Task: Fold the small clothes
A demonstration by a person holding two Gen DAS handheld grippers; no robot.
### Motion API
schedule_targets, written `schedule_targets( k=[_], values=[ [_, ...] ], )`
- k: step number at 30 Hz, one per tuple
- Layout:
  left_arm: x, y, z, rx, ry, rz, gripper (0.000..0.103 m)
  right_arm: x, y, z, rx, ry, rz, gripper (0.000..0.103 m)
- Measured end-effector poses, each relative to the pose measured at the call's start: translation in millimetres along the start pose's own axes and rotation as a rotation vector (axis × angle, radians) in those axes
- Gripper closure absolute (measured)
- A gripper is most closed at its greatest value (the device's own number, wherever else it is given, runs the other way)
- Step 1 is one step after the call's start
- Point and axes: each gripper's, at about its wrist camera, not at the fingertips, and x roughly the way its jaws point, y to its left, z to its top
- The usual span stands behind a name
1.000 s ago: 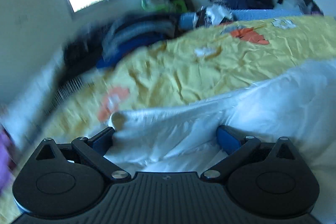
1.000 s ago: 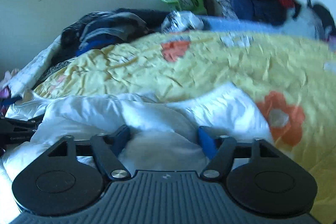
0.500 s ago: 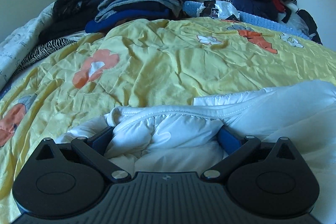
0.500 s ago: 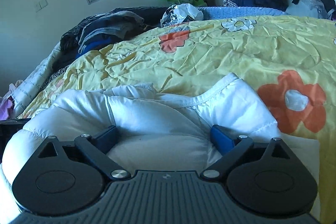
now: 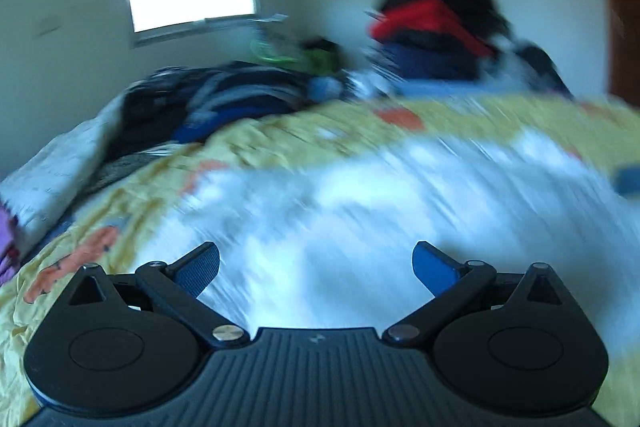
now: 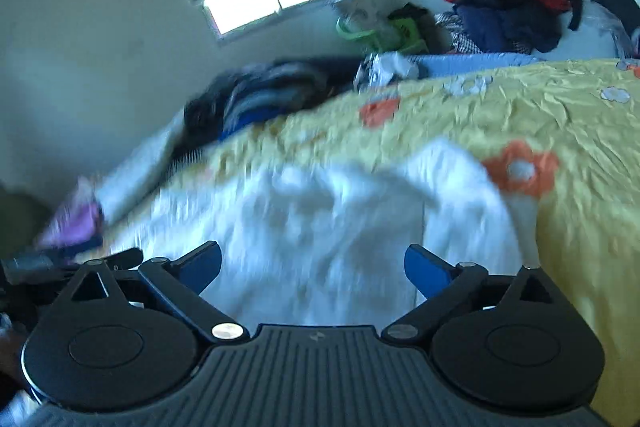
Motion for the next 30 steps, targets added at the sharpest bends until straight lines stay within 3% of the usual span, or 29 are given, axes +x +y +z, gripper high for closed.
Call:
schedule_targets(
  k=[4, 9, 13, 15, 17, 19, 21, 24, 26, 28, 30],
  values=[
    [6.3, -24.8, -25.0, 0.085, 0.029, 0.024, 0.000, 13.7, 14.9, -35.1, -0.136, 0.095, -0.102, 0.005],
    [43.5, -13.0, -23.3, -0.040, 0.158, -0.052, 0.000, 32.5, 11.5, -52.1, -0.198, 0.129, -0.143, 0.004],
    [51.1, -11.8, -20.3, -0.029, 0.164, -0.055, 0.000, 42.0, 11.9, -47.3, -0.220, 0.155, -0.151, 0.004],
    [37.5, -9.8, -19.5, -0.040, 0.168, -0.033, 0.000, 35.4, 14.4, -47.0, -0.212, 0.150, -0.146, 0.004],
    [10.8, 0.2, -24.0, -0.070, 0.125, -0.015, 0.000, 10.3, 16.9, -47.4, -0.158, 0.108, -0.142, 0.011],
    [-20.9, 21.1, -32.1, -0.167, 0.073, 0.007, 0.000, -20.5, 3.3, -45.9, -0.042, 0.048, -0.085, 0.010],
    [-48.1, 52.3, -45.3, -0.338, 0.060, 0.031, 0.000, -50.5, -19.2, -46.9, 0.106, -0.003, -0.071, 0.008],
    [-67.4, 104.8, -74.0, -0.675, 0.113, 0.056, 0.000, -89.5, -62.4, -61.9, 0.402, -0.017, -0.055, 0.008],
    [-67.9, 128.9, -94.2, -0.882, 0.168, 0.033, 0.000, -102.3, -83.5, -75.9, 0.577, 0.005, -0.022, 0.009],
    [-62.1, 139.0, -105.6, -0.981, 0.202, 0.003, 0.000, -102.9, -93.7, -85.4, 0.666, 0.042, -0.008, 0.011],
    [-58.5, 138.7, -104.2, -0.991, 0.181, 0.007, 0.000, -97.4, -91.3, -87.0, 0.659, 0.050, -0.008, 0.012]
  ],
)
